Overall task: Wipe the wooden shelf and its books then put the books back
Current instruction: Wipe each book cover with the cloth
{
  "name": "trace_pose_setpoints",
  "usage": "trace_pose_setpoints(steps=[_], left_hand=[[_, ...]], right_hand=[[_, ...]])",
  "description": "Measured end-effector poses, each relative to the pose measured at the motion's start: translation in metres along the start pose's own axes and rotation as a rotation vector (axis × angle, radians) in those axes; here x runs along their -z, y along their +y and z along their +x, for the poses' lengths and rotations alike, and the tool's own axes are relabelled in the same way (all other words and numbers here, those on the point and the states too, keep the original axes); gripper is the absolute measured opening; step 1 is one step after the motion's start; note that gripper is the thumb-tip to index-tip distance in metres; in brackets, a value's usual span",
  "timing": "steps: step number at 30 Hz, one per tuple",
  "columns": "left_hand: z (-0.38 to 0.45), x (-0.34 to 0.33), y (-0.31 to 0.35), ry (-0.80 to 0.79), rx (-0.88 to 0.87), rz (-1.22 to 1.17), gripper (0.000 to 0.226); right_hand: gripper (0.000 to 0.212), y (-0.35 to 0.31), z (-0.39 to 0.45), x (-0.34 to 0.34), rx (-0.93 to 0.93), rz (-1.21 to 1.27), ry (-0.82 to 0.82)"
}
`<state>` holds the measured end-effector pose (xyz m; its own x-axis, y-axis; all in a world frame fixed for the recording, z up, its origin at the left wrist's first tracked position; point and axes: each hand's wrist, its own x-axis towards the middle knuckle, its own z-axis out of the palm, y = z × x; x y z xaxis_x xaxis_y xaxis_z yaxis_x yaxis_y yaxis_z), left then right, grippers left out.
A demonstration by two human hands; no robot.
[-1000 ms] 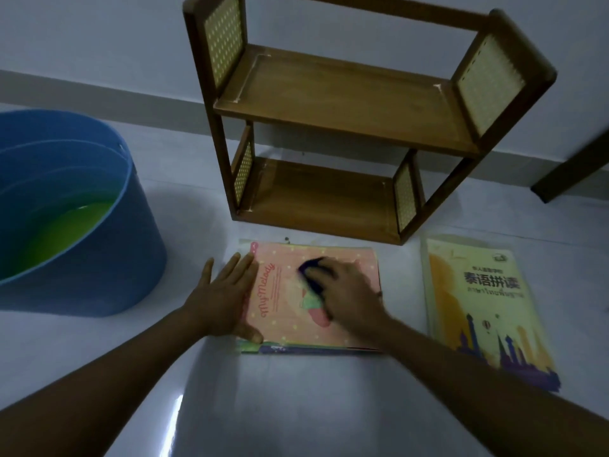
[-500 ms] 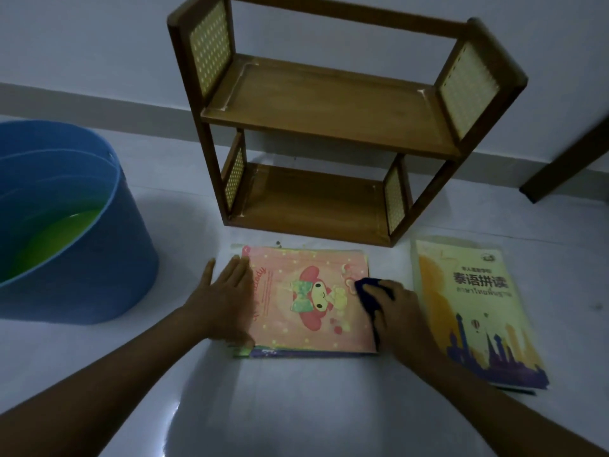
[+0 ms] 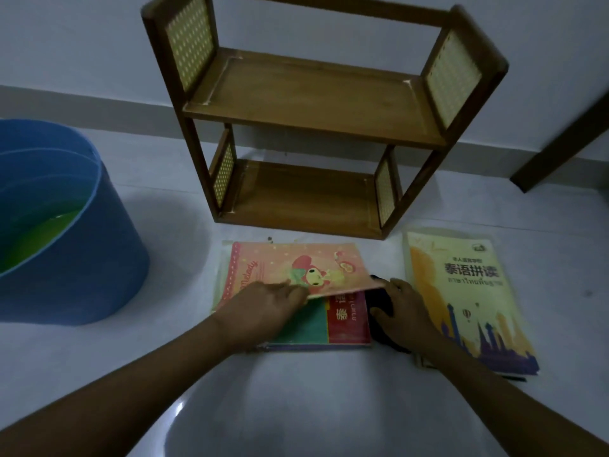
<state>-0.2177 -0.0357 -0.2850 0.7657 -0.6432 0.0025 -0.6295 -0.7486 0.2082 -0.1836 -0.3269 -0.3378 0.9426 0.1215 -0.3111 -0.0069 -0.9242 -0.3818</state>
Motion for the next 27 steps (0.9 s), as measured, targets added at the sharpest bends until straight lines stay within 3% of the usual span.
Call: trace_pose_setpoints(steps=[2, 3, 5, 7, 8, 11, 13, 17, 20, 21, 23, 25, 27], left_hand=[[-0.002, 0.035, 0.007, 0.254, 0.077, -0.101, 0.033], [-0.003, 0.053, 0.011, 0.387, 0.141, -0.157, 0.028], [-0.004, 0.077, 0.019, 0.584, 0.308, -0.373, 0.025], [-0.003, 0.080, 0.023, 0.598, 0.517, -0.653, 0.029], [-0.005, 0.075, 0.020, 0.539, 0.619, -0.752, 0.032], [-0.015, 0.047, 0.000, 0.201, 0.798, -0.880, 0.041], [-0.021, 0.023, -0.014, -0.014, 0.842, -0.773, 0.037], [-0.017, -0.007, -0.031, -0.213, 0.904, -0.701, 0.030], [-0.017, -0.014, -0.039, -0.247, 0.894, -0.587, 0.025], [-0.019, -0.017, -0.043, -0.169, 0.869, -0.443, 0.038], [-0.020, -0.027, -0.053, -0.014, 0.748, -0.211, 0.088], [-0.021, -0.036, -0.066, -0.061, 0.608, -0.188, 0.119], [-0.021, -0.047, -0.077, -0.190, 0.533, -0.181, 0.126]], right_hand=[[0.071, -0.014, -0.008, 0.011, 0.024, 0.056, 0.078], [0.068, -0.025, -0.013, 0.019, 0.046, 0.186, 0.101], [0.057, -0.054, -0.022, 0.037, 0.028, 0.633, -0.007], [0.036, -0.077, -0.025, 0.047, 0.008, 1.085, -0.142], [0.029, -0.083, -0.023, 0.046, -0.013, 1.160, -0.152], [0.026, -0.093, -0.010, 0.038, -0.097, 0.981, -0.063], [0.026, -0.096, 0.002, 0.031, -0.082, 0.731, -0.034], [0.030, -0.101, 0.021, 0.016, 0.000, 0.394, -0.011], [0.041, -0.079, 0.025, 0.008, 0.028, -0.011, 0.146], [0.047, -0.066, 0.022, 0.007, 0.024, -0.150, 0.204], [0.053, -0.036, 0.013, -0.001, 0.022, -0.251, 0.190], [0.061, -0.016, -0.002, -0.015, 0.056, -0.212, 0.087], [0.061, 0.006, -0.008, -0.030, 0.113, -0.086, 0.072]])
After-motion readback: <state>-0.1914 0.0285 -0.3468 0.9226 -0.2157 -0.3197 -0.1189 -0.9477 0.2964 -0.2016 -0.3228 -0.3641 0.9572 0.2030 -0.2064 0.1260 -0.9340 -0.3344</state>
